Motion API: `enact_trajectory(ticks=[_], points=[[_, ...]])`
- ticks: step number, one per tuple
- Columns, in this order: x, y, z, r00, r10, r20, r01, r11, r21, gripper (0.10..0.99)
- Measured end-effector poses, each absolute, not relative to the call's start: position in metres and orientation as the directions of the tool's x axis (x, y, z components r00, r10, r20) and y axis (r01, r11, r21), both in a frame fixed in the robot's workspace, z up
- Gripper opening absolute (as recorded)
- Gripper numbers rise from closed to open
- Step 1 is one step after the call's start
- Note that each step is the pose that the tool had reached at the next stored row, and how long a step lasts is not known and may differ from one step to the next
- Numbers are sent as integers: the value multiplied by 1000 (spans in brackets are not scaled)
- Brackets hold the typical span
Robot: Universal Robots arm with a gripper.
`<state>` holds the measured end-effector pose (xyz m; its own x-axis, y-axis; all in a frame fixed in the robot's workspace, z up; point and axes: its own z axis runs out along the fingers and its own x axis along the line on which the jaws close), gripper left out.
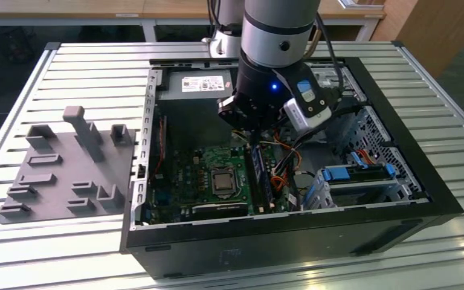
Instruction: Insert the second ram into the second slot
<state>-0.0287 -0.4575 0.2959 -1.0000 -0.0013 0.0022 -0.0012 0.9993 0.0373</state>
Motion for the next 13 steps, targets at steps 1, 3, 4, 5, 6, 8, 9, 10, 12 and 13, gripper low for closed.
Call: enact_trajectory(ticks=[1,3,4,5,6,8,9,10,12,13], points=[[-29,-458,295,-1000,-1,3,-1,999,37,118],[-29,-458,294,-1000,-1,3,-1,999,38,118],[-29,-458,294,-1000,-1,3,-1,999,38,118],[-29,-458,293,-1000,-1,3,-1,999,38,118],[-29,-458,292,-1000,-1,3,-1,999,38,118],[-29,-458,291,-1000,-1,3,-1,999,38,118],[-29,-458,291,-1000,-1,3,-1,999,38,118],[-29,-458,290,-1000,-1,3,-1,999,38,118],[-29,-458,290,-1000,-1,3,-1,999,37,118],[-29,-458,290,-1000,-1,3,-1,999,37,118]])
